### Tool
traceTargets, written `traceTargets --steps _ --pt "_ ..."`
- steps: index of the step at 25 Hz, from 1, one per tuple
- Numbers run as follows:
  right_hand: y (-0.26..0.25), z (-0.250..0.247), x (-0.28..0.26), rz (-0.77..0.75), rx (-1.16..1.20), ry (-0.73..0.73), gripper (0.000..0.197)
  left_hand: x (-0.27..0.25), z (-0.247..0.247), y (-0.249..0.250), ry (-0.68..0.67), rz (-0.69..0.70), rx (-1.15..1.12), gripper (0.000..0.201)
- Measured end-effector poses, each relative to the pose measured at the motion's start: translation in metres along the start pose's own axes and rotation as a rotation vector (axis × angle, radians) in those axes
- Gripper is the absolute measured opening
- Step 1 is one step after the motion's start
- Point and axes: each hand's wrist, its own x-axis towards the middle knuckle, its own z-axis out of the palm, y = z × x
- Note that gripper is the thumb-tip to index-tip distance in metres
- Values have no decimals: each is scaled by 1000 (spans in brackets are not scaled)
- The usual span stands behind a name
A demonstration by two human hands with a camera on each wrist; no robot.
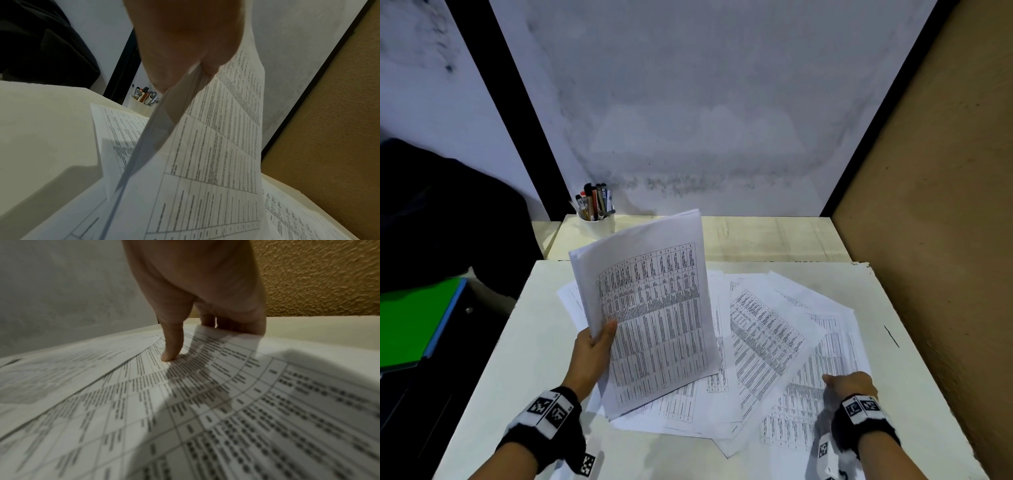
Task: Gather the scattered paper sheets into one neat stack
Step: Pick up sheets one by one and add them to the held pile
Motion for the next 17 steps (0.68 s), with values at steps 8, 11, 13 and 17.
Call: traceTargets --steps 8,11,13,17 --pt "-29 -14 -40 -120 267 34 55 -5 -7 9 -8 1 3 24" --pt "-45 -1 -61 -239 161 -68 60 -6 -11 12 1 4 12 24" --pt "-50 9 -70 -271 72 -133 65 -7 -14 13 1 11 20 24" --pt "-58 22 -60 -271 25 -131 33 -10 -21 11 3 9 30 26"
